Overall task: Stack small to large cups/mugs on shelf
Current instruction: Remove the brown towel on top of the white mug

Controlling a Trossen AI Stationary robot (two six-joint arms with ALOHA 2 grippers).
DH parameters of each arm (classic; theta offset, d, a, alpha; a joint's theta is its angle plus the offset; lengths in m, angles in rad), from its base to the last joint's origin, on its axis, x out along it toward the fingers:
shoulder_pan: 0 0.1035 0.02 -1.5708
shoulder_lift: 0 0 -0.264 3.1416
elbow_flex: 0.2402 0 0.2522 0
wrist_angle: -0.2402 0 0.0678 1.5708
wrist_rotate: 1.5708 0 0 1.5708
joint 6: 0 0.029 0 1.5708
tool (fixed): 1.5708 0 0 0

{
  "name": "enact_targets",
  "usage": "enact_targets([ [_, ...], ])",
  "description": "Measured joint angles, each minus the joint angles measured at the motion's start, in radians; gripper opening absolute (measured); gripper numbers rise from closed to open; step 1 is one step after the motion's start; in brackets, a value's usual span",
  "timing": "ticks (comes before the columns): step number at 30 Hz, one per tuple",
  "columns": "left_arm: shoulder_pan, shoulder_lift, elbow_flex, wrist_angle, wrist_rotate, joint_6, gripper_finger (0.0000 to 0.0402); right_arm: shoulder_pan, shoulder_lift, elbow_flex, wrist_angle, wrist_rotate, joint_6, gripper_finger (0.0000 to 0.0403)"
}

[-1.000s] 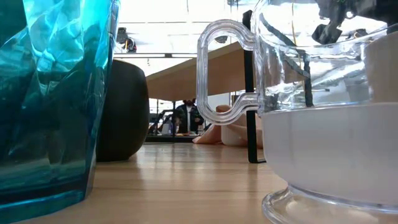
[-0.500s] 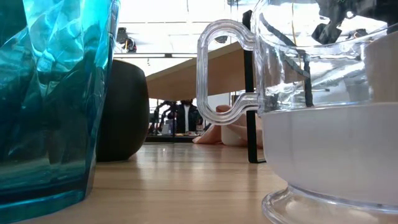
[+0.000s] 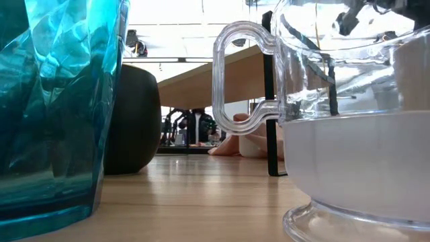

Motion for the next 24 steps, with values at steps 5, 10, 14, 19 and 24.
enact_targets([
  [5, 0.06, 0.0, 0.116, 0.017, -0.114, 0.049, 0.0205, -0.011, 0.0, 0.0, -0.004, -0.003, 0.005, 0.008],
  [10, 0.108, 0.0, 0.192, 0.098, -0.246, 0.116, 0.0205, -0.011, 0.0, 0.0, -0.002, -0.004, 0.001, 0.008],
  [14, 0.148, 0.0, 0.22, 0.202, -0.301, 0.183, 0.0205, -0.02, 0.001, 0.0, -0.049, -0.003, 0.0, 0.008],
  [19, 0.192, 0.0, 0.226, 0.461, -0.335, 0.302, 0.0205, -0.077, 0.003, 0.022, -0.063, -0.002, -0.015, 0.0087],
  [24, 0.229, 0.0, 0.226, 0.733, -0.336, 0.442, 0.0205, -0.161, 0.015, 0.142, -0.149, -0.02, -0.137, 0.0103],
])
